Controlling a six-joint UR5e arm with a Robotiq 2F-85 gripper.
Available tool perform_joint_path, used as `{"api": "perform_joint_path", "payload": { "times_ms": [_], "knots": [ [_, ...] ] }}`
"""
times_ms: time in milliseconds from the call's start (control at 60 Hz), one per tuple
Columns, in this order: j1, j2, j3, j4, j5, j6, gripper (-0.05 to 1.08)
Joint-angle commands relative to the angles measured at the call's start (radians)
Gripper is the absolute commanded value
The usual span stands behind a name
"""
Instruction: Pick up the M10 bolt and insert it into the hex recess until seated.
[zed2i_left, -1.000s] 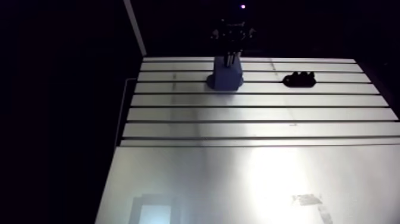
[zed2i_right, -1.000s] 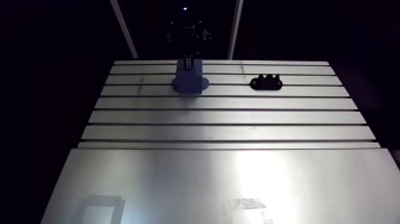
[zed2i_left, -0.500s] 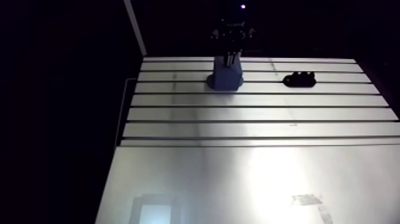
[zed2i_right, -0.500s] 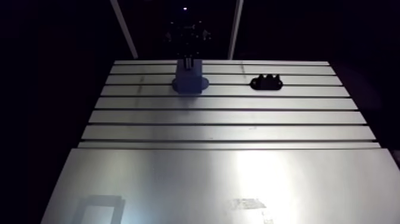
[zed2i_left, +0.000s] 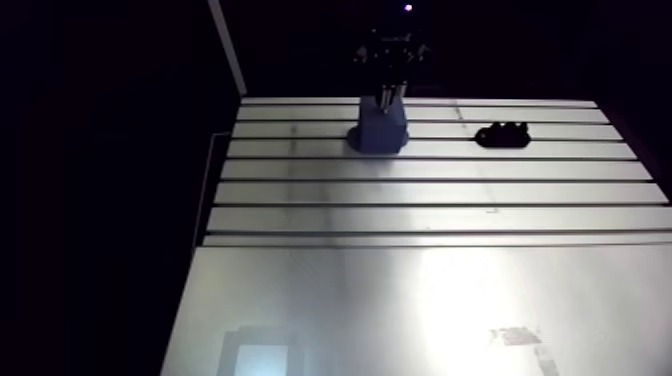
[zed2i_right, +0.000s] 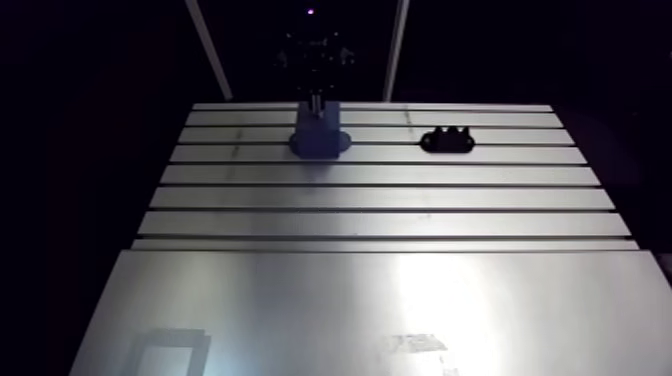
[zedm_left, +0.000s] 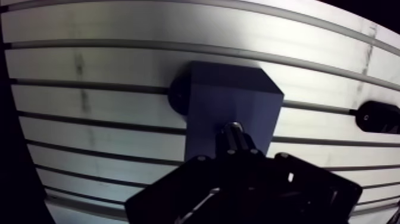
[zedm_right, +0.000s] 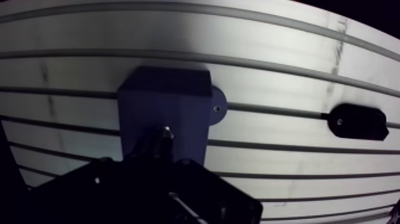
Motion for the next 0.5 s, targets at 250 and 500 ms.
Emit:
{"api": "perform_joint_path", "payload": {
  "times_ms": [250, 500],
  "knots": [
    [0.003, -0.001, -0.008, 0.008, 0.0, -0.002, 0.39],
    [0.008, -0.001, -0.013, 0.021, -0.001, -0.002, 0.01]
  ]
}}
